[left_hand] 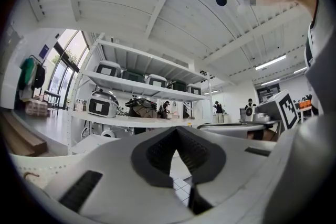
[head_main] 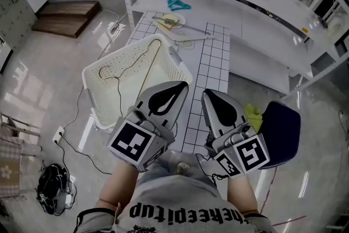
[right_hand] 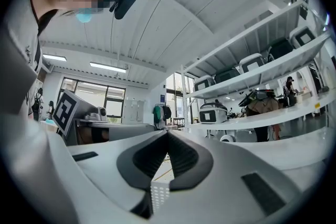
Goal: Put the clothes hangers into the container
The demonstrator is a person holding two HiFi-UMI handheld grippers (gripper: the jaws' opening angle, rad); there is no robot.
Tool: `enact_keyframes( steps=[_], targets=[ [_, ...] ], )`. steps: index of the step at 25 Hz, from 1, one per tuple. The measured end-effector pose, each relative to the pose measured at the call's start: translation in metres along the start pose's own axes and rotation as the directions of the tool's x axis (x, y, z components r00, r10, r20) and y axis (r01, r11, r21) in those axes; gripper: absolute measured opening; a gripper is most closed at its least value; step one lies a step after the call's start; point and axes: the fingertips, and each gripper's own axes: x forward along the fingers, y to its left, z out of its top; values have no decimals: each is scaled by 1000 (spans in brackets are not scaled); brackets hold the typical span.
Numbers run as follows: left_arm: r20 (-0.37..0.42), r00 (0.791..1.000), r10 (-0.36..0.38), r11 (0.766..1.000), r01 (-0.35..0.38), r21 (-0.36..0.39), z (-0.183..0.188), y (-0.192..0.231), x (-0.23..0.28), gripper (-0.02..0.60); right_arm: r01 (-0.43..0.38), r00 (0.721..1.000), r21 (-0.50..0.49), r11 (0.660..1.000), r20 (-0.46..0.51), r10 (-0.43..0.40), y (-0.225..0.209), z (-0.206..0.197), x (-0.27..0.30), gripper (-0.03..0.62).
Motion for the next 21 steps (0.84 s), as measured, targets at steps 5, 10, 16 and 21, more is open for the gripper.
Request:
enact_keyframes(
  steps=[5, 10, 16, 21],
  targets=[
    [-7, 1000, -9, 1000, 9, -2, -2, -10, 7, 14, 9, 1000, 0, 1000, 5, -9, -7, 0, -9, -5],
    [-2, 1000, -7, 1000, 7, -7, 0, -17, 8, 14, 7, 1000, -5, 1000, 10, -7, -6, 3, -16, -5],
    [2, 1000, -4, 1000, 4, -4, -1, -25, 6, 14, -1, 1000, -13, 1000, 11, 1, -3, 2, -23, -5],
    [0, 1000, 1, 1000, -1, -4, 1, -31, 7, 14, -6, 1000, -11, 1000, 12, 6, -4, 4, -29, -5]
  ],
)
